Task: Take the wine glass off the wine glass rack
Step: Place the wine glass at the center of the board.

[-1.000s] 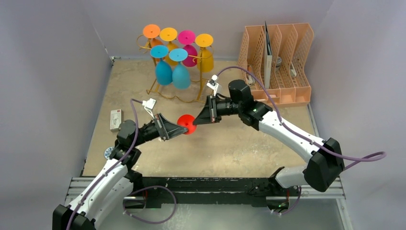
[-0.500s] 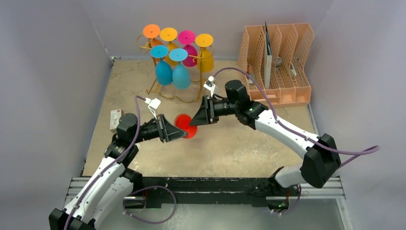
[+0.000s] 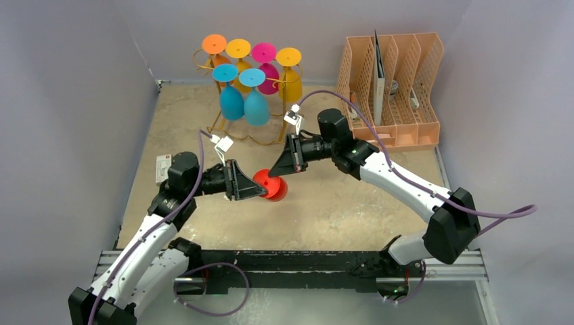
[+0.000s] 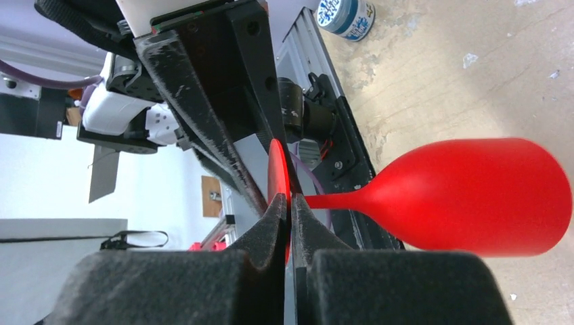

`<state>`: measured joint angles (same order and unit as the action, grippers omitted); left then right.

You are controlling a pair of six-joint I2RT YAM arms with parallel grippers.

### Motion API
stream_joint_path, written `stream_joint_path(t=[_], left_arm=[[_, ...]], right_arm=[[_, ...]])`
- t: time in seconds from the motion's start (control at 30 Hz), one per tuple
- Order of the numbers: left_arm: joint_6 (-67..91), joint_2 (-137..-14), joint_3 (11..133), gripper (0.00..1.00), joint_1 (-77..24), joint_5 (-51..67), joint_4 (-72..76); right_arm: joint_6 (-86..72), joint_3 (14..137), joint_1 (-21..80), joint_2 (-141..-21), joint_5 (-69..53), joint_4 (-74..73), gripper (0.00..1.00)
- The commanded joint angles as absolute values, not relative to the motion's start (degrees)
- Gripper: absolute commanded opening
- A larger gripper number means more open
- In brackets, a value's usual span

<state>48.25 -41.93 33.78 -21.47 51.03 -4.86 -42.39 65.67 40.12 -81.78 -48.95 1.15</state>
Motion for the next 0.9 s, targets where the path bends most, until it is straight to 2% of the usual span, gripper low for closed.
stream_joint_path(t=[0.0,0.13,0.37,0.47,0.63,0.7,0.73,0.8,0.87], left_arm=[[47.84,-42.48,34.72,0.31,-21.72,51.51,-3.06],[48.57,-43.33,34.98,0.33,-21.73,52.18,-2.8],[52.46,-44.8,33.66,0.32,-21.73,53.57,3.46],[52.78,-44.16,33.71,0.24,-21.72,52.07,3.6],[52.47,-43.83,33.88,0.02,-21.71,51.51,3.33],[51.67,-43.15,33.86,0.0,-21.72,50.56,2.08],[51.03,-42.77,33.84,0.0,-21.73,50.17,1.38],[49.85,-42.07,34.05,0.0,-21.69,49.68,0.2],[48.7,-41.76,34.48,0.0,-21.7,49.74,-1.38]], right_arm=[[-40.84,66.89,40.27,-79.28,-47.31,1.73,0.0],[-40.94,66.37,40.29,-79.45,-46.23,4.38,0.0],[-42.72,65.4,40.27,-80.46,-45.15,10.24,0.0],[-42.5,65.26,40.32,-80.68,-45.82,11.13,0.0],[-42.74,63.45,40.31,-79.4,-43.69,11.99,0.03],[-42.85,62.8,40.25,-78.77,-43.35,12.48,0.04],[-42.86,62.68,40.3,-78.5,-43.33,12.49,0.08],[-43.02,62.87,40.26,-78.48,-43.61,12.21,0.24],[-43.25,63.18,40.28,-78.38,-44.44,11.61,0.3]])
